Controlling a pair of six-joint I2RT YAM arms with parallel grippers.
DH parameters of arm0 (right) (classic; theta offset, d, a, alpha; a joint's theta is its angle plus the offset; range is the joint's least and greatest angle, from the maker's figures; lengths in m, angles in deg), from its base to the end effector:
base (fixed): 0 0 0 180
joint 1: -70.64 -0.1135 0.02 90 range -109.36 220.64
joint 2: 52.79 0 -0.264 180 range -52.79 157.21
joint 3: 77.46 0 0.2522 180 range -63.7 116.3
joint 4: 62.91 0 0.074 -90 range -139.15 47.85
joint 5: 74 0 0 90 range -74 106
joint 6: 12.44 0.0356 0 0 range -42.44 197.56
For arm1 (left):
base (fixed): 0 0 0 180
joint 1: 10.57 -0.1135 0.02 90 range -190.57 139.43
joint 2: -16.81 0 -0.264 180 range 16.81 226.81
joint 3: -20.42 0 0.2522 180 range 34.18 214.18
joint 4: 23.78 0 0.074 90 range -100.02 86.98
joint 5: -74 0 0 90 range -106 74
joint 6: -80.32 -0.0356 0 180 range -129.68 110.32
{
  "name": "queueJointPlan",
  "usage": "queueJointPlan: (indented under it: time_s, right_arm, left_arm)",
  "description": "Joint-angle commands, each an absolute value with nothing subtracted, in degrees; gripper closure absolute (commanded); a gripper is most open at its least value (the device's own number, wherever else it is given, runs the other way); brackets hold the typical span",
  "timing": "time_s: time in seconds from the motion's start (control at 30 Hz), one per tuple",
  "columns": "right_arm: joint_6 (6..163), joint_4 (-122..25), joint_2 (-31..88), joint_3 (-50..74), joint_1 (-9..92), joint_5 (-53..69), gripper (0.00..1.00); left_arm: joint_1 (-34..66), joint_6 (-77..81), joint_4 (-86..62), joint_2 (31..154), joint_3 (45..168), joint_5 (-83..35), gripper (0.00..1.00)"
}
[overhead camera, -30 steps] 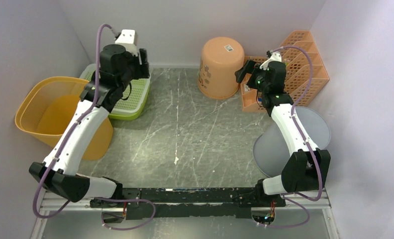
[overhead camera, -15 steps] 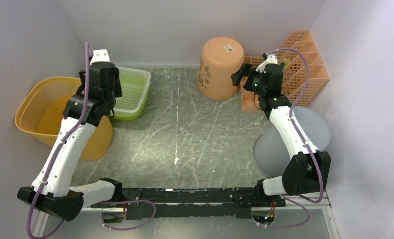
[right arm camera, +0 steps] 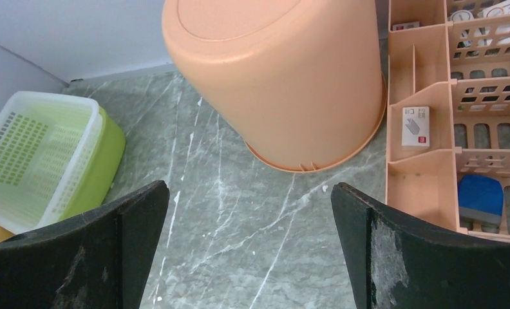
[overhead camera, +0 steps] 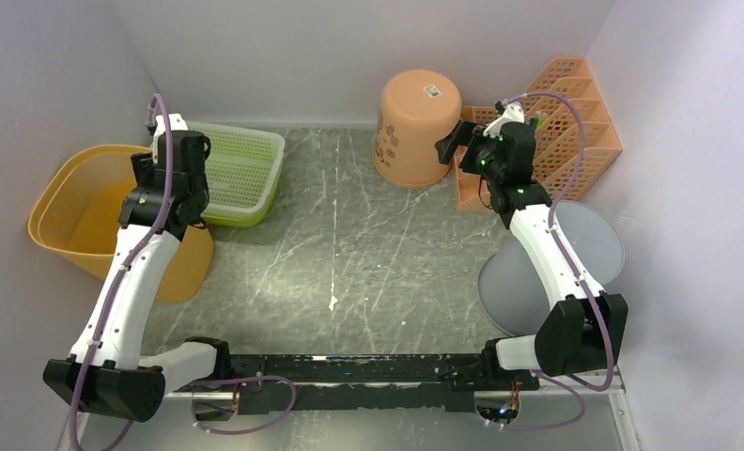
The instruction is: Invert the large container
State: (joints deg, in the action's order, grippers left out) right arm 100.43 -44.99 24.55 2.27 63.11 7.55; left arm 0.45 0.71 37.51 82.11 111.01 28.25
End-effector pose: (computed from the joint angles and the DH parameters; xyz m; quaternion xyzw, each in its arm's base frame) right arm 0.3159 0.0470 0.3524 0.0618 0.7928 0.2148 0.5670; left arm 0.2189 -0.0173 0.4026 -0.1664 0.8263 0.2516 0.4756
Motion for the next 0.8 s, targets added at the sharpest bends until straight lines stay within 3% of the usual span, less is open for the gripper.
queueJointPlan:
  time_s: [0.0,0.3,0.33,0.4,0.43,0.77]
  right_arm:
    - [99.15,-44.85,22.89,1.78,62.93,8.10,0.00]
    - [99.24,-45.19,22.88,1.53,62.96,8.35,0.00]
    - [99.29,-45.26,22.93,1.58,62.91,8.32,0.00]
    - [99.35,-45.43,22.89,1.51,62.90,8.39,0.00]
    - [99.35,-45.45,22.87,1.51,62.90,8.41,0.00]
    - [98.96,-45.59,22.97,1.54,62.90,9.93,0.00]
  left_arm:
    - [-3.59,-1.83,33.54,82.34,109.14,23.63,0.29]
    - [-4.99,-2.53,32.73,82.51,107.10,19.24,0.59]
    - [-5.03,-2.51,32.93,82.47,106.90,19.10,0.65]
    - [-5.04,-2.42,33.67,82.69,106.85,18.72,0.87]
    - [-5.04,-2.51,34.14,82.80,107.09,18.19,0.92]
    - [-4.95,-3.13,39.20,78.85,116.96,7.04,0.93]
